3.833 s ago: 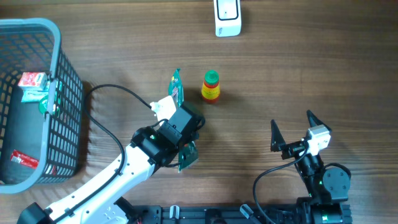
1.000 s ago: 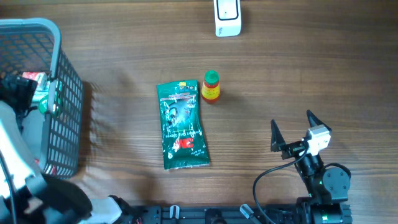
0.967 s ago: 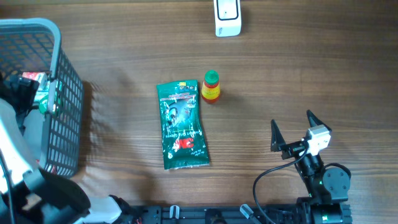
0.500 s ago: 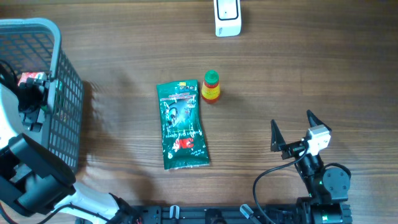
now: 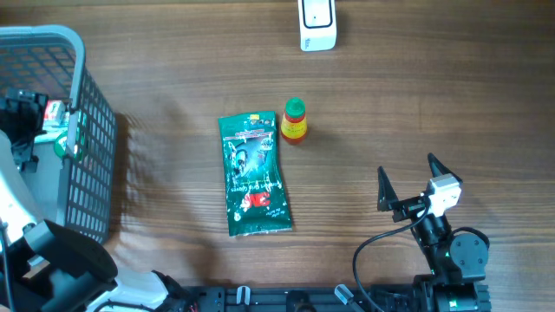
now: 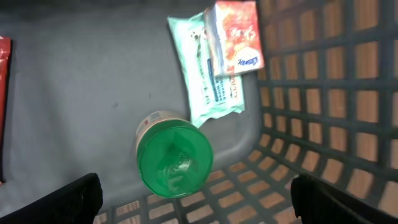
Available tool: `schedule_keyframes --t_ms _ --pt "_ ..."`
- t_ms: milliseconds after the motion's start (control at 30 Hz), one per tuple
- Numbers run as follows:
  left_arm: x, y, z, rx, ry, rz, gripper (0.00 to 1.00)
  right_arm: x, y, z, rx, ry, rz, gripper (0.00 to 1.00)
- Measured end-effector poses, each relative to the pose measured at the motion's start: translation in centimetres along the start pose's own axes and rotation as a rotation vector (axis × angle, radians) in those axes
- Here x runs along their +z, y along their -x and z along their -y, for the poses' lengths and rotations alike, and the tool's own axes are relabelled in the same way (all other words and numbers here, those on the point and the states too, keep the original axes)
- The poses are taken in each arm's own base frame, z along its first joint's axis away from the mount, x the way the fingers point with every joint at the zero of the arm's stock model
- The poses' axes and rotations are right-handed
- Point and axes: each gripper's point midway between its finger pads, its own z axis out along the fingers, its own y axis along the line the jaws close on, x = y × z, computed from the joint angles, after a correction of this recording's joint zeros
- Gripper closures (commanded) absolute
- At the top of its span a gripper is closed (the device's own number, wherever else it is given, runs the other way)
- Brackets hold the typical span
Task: Scan the item barcode
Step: 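Reach the left gripper into the basket and grasp the green-capped jar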
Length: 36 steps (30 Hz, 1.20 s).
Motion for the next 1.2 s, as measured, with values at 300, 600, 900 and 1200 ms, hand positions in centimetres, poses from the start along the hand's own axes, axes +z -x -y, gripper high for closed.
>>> schedule_keyframes --t_ms 300,600,900,1200 --pt "6.6 -2.7 -1.8 0.007 0.148 -0.164 0.0 0.0 0.0 0.0 0.0 0.0 0.0 0.0" --pt "10.9 -5.3 -3.5 0.018 0.257 -0.281 0.16 0.0 0.0 0.0 0.0 0.0 0.0 0.0" --pt "11.1 -5.7 -3.9 0.005 0.278 -0.298 0.32 0.0 0.0 0.0 0.0 0.0 0.0 0.0" --pt "5.3 -3.4 -2.0 -0.006 0.235 -0.251 0.35 0.0 0.0 0.0 0.0 0.0 0.0 0.0"
